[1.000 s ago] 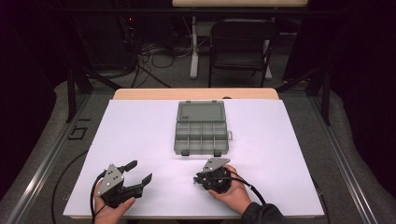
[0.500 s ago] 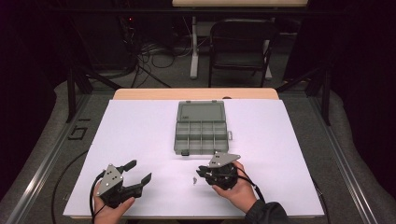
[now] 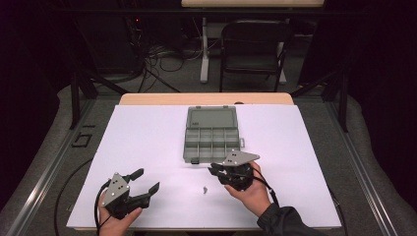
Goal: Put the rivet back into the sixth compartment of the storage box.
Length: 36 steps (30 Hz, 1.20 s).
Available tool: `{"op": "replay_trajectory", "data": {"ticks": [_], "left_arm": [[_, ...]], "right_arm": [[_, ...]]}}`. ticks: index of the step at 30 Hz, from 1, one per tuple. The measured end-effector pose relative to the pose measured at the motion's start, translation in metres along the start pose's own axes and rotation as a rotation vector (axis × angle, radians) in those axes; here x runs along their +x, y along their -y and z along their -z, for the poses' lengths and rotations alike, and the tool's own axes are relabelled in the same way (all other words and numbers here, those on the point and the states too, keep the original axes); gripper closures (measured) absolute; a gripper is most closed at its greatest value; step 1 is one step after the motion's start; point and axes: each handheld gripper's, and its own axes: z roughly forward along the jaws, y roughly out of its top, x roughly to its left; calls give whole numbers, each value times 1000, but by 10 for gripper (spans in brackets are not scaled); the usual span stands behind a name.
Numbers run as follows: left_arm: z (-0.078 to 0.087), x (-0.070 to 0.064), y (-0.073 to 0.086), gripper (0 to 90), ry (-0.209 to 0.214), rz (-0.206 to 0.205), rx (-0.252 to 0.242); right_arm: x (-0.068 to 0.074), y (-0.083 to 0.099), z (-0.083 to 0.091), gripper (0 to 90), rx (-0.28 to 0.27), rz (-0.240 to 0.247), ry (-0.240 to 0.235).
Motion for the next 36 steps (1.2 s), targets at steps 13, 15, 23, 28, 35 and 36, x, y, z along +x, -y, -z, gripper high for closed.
{"op": "replay_trajectory", "data": {"ticks": [13,15,23,28,35,36], "left_arm": [[0,0,0,276,0,2,-8],[0,0,0,276,2,4,-6],[0,0,0,276,5,2,-7],[0,0,0,276,6,5,-8],[0,0,0,276,7,3,-6],[0,0,0,276,7,3,-6]], "right_arm": [[-18,-19,-22,804,-25,-14,61],[-20,-20,-26,804,-26,-14,66],[-29,-24,-45,805,-14,-39,93],[-33,-23,-55,804,-12,-46,113],[-36,-20,-61,804,0,-69,119],[-36,-20,-62,804,0,-69,116]]}}
